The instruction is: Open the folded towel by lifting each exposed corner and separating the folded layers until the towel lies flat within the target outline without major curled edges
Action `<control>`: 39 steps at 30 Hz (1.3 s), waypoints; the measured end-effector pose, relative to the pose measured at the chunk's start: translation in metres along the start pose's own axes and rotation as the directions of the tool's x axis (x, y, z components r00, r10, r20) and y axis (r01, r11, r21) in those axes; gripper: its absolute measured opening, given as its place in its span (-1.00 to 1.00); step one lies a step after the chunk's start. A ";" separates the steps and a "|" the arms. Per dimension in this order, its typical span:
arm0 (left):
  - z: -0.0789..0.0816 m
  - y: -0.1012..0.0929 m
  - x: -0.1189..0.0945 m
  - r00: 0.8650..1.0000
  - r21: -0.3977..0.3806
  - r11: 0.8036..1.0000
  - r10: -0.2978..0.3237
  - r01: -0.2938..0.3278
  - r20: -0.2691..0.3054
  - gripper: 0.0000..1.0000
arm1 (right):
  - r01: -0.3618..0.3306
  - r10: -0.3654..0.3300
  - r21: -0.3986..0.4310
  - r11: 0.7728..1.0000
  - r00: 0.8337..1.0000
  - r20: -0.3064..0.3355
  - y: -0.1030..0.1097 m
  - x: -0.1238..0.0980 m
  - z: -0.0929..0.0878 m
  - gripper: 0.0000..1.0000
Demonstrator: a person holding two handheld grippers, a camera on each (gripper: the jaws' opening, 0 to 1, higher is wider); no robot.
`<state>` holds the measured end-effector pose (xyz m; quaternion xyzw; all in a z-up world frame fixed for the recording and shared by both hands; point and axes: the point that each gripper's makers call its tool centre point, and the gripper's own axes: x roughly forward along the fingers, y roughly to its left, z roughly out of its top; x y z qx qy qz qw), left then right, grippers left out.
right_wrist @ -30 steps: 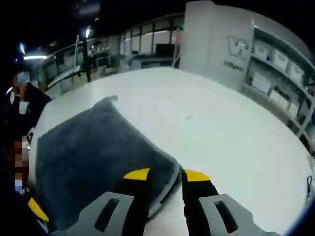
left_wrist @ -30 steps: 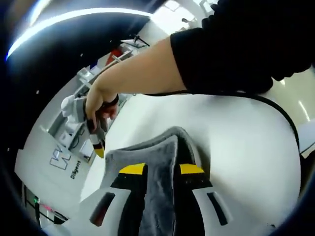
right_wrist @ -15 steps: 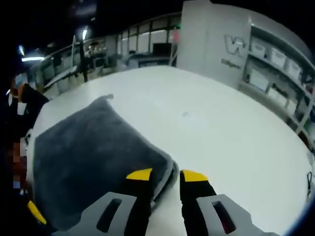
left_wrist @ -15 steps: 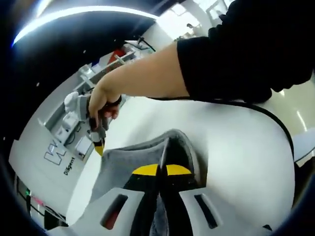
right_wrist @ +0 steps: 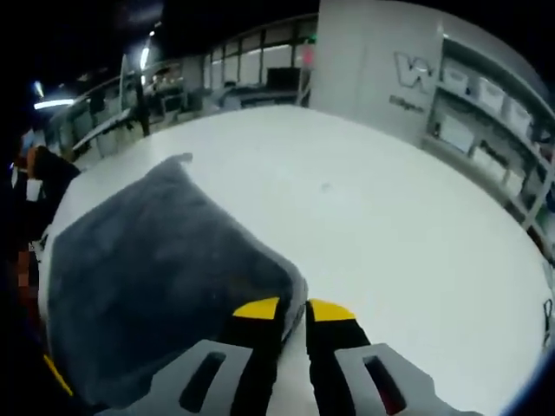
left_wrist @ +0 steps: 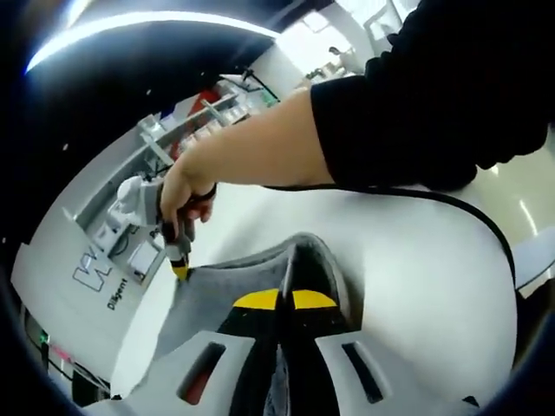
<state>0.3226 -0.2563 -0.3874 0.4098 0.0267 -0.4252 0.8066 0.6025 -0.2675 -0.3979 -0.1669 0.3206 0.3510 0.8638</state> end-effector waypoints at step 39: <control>0.015 0.041 -0.040 0.954 -0.204 0.979 0.038 0.025 0.297 -0.97 | 0.165 -0.165 -0.031 0.986 0.986 -0.015 0.007 -0.016 0.023 -1.00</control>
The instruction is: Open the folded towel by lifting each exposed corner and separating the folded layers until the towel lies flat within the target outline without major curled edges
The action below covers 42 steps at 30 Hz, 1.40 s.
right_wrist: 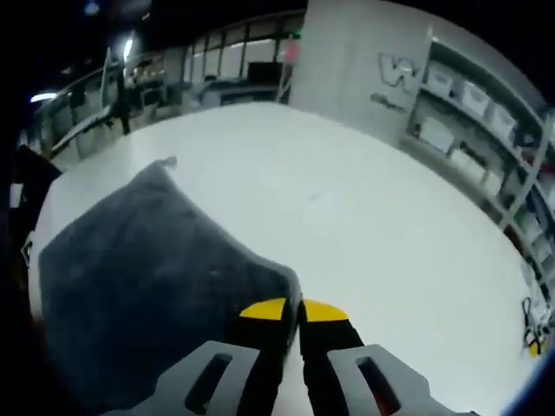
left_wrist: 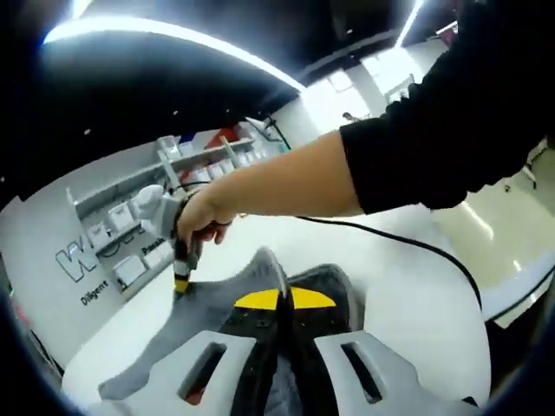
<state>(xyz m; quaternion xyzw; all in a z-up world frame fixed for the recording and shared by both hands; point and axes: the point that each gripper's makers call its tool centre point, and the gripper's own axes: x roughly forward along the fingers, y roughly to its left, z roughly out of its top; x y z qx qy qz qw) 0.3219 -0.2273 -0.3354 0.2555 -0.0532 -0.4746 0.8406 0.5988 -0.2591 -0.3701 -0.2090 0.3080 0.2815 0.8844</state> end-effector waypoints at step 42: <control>-0.021 0.021 -0.066 0.999 0.075 0.997 0.008 -0.011 0.033 -0.96 | 0.142 -0.156 -0.201 0.969 0.986 -0.055 0.031 -0.012 0.033 -1.00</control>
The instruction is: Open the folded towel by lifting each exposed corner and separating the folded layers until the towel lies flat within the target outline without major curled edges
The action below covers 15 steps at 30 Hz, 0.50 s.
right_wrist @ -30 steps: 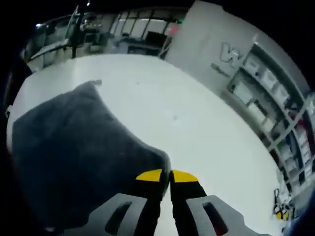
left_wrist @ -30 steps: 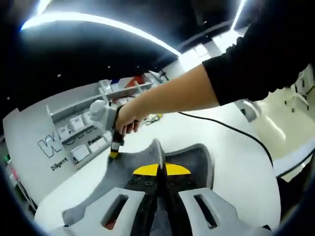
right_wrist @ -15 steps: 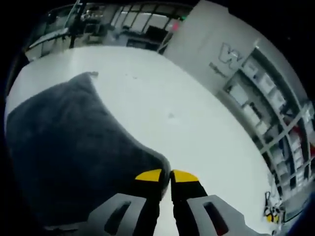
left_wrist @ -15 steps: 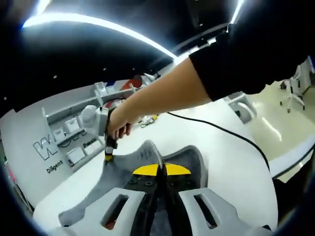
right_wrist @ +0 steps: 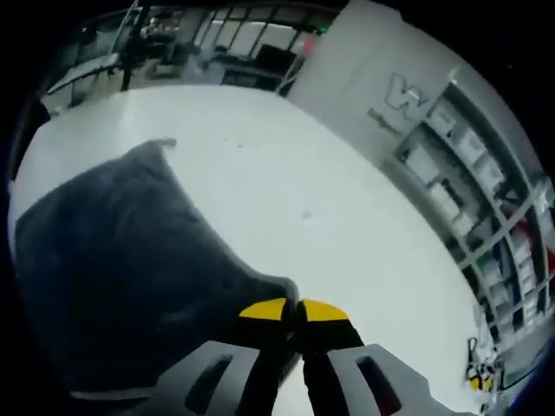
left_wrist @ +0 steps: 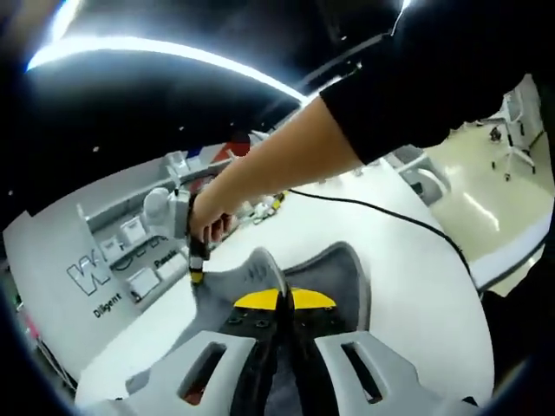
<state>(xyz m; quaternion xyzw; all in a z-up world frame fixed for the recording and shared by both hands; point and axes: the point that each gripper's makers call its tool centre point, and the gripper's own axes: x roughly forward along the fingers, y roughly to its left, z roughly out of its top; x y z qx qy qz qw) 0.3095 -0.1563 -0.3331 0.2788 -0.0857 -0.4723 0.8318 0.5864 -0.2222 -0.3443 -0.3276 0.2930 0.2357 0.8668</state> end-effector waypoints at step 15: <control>-0.002 0.026 -0.056 0.996 -0.140 0.988 0.069 -0.060 0.062 -0.97 | 0.038 -0.038 -0.045 0.998 0.999 -0.004 0.025 -0.011 0.051 -1.00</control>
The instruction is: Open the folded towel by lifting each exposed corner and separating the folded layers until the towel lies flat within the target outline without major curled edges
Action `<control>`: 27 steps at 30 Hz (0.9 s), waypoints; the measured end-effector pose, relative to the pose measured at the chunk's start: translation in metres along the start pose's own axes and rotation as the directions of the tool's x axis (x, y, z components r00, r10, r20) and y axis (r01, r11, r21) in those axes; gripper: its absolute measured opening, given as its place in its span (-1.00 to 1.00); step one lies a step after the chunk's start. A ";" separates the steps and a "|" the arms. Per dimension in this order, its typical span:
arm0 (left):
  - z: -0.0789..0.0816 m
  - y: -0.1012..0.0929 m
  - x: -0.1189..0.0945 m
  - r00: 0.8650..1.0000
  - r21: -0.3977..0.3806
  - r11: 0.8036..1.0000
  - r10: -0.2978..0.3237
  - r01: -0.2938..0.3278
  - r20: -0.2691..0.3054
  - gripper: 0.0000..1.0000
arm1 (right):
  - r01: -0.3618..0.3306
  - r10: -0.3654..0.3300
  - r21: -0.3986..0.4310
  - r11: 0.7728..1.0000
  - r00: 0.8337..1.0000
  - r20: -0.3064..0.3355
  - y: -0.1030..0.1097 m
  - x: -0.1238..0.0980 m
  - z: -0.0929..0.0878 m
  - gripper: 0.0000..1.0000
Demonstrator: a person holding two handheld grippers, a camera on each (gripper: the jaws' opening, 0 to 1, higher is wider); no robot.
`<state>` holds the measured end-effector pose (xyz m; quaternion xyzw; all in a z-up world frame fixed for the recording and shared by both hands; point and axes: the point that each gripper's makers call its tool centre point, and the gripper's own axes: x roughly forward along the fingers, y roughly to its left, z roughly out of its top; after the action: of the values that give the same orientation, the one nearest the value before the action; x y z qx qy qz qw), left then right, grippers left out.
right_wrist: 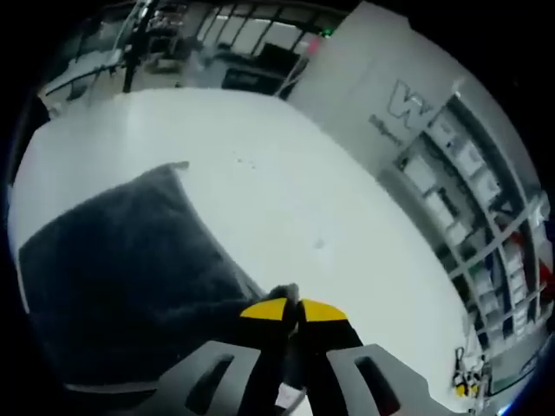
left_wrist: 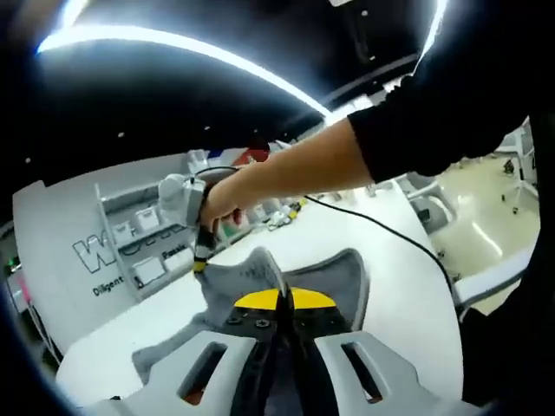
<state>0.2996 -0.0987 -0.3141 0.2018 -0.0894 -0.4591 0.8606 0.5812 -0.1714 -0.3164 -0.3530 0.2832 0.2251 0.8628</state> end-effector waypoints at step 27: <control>0.005 0.036 -0.035 0.997 -0.052 0.997 0.056 -0.053 0.058 -0.96 | 0.064 -0.059 -0.121 0.991 0.997 0.045 0.019 -0.011 0.072 -1.00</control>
<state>0.3050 -0.0528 -0.2933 0.1639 -0.1090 -0.4432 0.8745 0.5853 -0.1083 -0.2762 -0.4093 0.2399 0.2225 0.8517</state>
